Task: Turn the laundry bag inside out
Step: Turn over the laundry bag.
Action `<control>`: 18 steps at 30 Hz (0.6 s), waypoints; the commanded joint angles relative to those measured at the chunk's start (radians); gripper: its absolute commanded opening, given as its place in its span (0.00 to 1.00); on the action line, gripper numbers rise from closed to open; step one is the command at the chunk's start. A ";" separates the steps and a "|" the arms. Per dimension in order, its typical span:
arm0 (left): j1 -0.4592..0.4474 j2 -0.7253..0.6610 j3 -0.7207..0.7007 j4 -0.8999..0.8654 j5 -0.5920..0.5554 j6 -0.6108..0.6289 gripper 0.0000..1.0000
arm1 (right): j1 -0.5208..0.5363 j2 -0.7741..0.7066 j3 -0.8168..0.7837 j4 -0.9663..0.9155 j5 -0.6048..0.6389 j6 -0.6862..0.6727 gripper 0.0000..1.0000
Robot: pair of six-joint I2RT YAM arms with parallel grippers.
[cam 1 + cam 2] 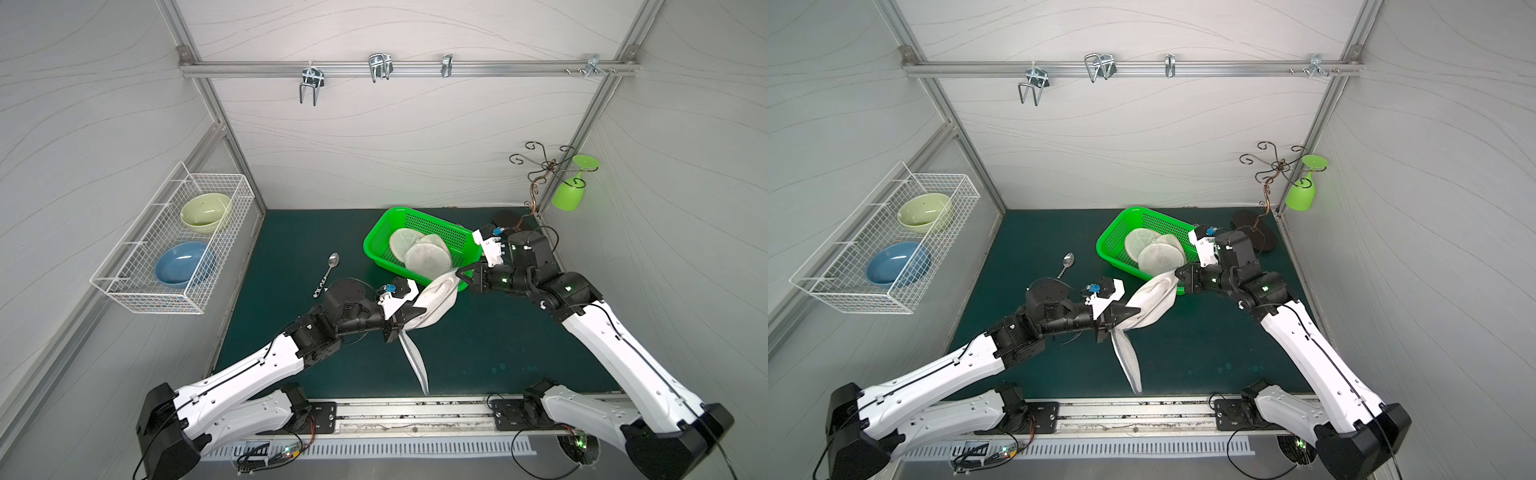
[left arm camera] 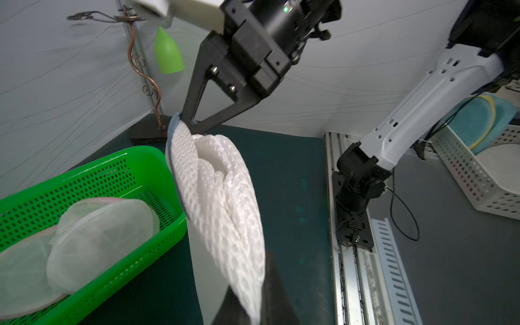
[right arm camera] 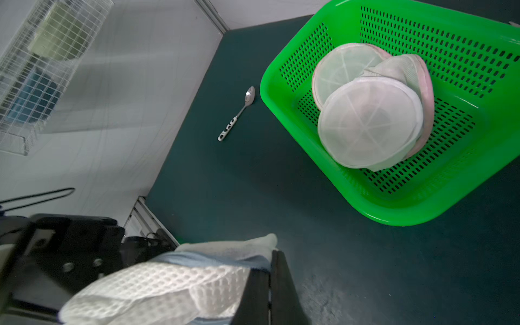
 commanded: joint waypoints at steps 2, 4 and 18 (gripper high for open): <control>-0.018 -0.046 0.055 0.138 0.102 0.039 0.00 | -0.016 0.057 -0.101 -0.068 -0.122 -0.090 0.00; -0.018 -0.053 0.064 0.166 0.087 0.034 0.00 | -0.006 0.064 -0.150 -0.027 -0.198 -0.070 0.00; -0.017 -0.012 -0.025 0.406 -0.355 -0.209 0.00 | -0.192 -0.077 -0.035 0.010 -0.186 0.154 0.55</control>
